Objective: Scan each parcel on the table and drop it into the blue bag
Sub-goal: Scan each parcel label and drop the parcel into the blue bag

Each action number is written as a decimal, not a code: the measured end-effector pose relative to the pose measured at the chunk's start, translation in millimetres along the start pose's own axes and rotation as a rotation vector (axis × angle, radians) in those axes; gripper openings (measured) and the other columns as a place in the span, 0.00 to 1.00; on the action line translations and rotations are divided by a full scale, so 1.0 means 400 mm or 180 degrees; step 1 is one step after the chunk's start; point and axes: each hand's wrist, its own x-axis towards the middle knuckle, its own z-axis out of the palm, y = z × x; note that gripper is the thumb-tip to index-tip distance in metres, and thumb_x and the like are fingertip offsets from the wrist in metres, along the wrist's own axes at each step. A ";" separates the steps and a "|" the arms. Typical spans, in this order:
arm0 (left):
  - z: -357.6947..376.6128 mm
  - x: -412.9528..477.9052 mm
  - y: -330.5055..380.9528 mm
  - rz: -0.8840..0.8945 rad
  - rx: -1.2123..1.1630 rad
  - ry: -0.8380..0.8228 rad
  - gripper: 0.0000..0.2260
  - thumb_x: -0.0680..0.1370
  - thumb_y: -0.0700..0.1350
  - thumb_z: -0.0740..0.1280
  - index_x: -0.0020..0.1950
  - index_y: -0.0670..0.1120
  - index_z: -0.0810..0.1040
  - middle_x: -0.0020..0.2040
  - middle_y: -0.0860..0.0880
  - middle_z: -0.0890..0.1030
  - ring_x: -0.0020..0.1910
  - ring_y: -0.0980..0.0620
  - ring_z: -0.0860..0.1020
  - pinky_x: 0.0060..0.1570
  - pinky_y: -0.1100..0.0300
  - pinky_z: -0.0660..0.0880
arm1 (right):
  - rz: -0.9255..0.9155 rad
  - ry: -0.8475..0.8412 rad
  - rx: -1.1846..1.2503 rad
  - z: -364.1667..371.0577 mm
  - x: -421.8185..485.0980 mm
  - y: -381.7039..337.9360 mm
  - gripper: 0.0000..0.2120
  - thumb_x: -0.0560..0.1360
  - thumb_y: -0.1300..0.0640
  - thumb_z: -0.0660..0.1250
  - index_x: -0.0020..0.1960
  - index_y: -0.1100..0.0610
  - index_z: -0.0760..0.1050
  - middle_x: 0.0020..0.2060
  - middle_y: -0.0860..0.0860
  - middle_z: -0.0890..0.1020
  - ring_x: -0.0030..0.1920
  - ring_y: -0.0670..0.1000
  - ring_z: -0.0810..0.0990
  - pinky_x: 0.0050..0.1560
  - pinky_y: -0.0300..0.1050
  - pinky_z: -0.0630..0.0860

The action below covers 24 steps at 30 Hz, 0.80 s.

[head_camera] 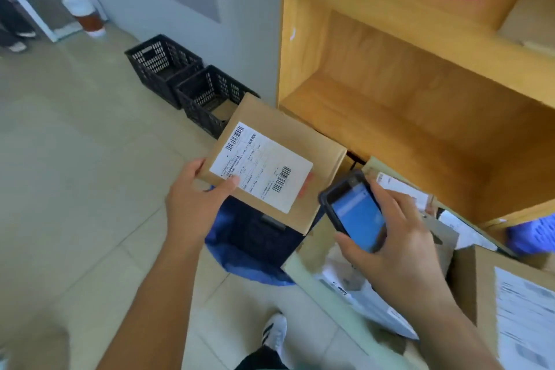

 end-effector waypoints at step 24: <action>0.170 0.134 -0.337 -0.1058 0.0305 -0.0211 0.32 0.71 0.72 0.58 0.70 0.58 0.69 0.65 0.51 0.80 0.61 0.43 0.82 0.61 0.41 0.79 | 0.0555 -0.0075 -0.0067 0.118 0.072 0.026 0.42 0.67 0.38 0.73 0.75 0.51 0.63 0.63 0.50 0.71 0.59 0.49 0.71 0.52 0.40 0.67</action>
